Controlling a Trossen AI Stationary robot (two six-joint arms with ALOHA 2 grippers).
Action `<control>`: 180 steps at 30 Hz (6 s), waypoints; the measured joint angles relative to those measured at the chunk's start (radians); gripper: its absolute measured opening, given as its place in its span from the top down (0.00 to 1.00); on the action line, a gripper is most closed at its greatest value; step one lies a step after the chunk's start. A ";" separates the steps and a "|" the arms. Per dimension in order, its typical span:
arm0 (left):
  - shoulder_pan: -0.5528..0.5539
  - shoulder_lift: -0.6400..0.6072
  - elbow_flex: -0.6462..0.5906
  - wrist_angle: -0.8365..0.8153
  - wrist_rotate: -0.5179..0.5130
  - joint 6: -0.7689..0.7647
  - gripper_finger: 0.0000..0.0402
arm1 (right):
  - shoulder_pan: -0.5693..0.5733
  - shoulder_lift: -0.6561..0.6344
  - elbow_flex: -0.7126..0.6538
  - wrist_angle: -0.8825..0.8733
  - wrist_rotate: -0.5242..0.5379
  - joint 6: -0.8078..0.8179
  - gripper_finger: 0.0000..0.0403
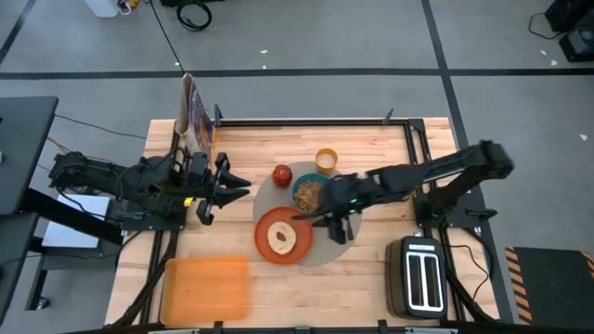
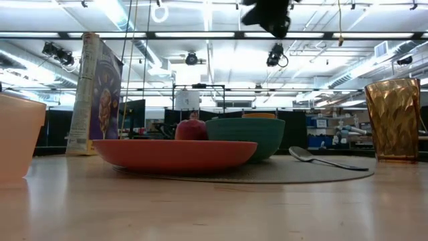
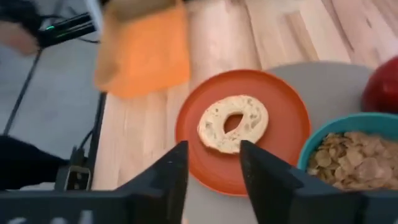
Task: Arrange a breakfast setting
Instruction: Return to Home Position
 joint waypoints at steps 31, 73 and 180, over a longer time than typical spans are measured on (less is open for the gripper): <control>0.298 -0.085 -0.002 -0.302 -0.023 0.180 0.73 | -0.120 -0.969 -0.942 0.558 -0.023 -0.282 0.87; 0.312 -0.779 -0.608 -0.271 -0.023 0.172 0.73 | -0.231 -1.466 -1.221 0.582 0.078 -0.339 0.87; 0.311 -0.798 -0.718 -0.206 0.055 0.304 0.73 | -0.231 -1.466 -1.221 0.494 0.083 -0.386 0.87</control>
